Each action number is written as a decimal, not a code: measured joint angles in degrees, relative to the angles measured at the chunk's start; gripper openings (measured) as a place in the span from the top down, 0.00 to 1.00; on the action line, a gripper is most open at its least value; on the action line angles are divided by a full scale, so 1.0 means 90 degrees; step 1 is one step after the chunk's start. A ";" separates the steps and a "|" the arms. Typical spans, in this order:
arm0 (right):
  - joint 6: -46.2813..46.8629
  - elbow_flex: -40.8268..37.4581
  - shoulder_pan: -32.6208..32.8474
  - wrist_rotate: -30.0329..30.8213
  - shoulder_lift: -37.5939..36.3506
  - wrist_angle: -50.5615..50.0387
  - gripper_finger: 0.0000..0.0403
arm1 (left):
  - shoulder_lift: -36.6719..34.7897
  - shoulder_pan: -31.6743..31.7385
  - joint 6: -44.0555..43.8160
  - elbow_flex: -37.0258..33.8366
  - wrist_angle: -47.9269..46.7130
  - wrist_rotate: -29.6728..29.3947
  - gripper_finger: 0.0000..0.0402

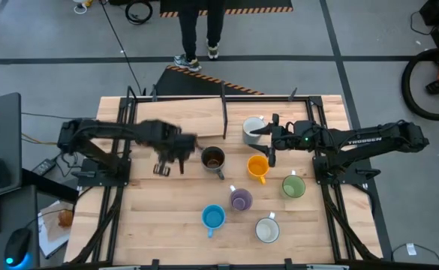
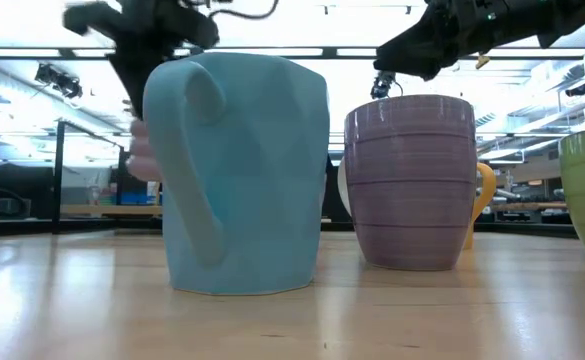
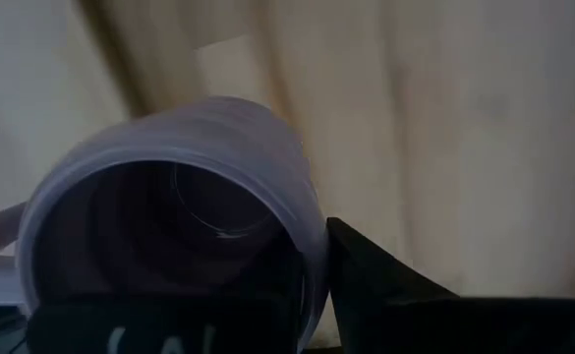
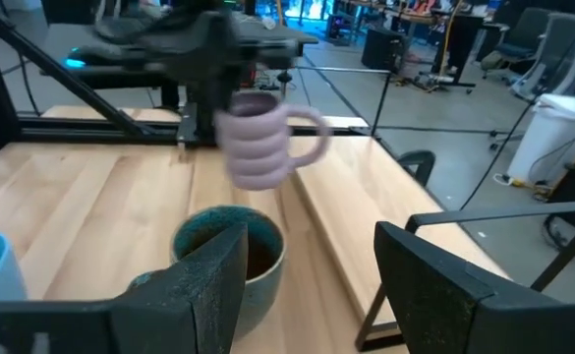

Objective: Place coffee mugs
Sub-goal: Put the purple mug on the shelf

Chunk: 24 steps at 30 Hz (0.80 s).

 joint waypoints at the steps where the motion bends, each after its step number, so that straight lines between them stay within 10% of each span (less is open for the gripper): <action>1: 0.0050 0.0000 0.0008 -0.0004 0.0000 -0.0007 0.43 | 0.0000 0.0204 0.0299 0.0000 0.0063 0.0000 0.90; 24: 0.0833 -0.0002 0.0213 0.0417 -0.0002 -0.0506 0.43 | 0.1972 0.3225 0.3051 0.2174 0.0953 0.0839 0.90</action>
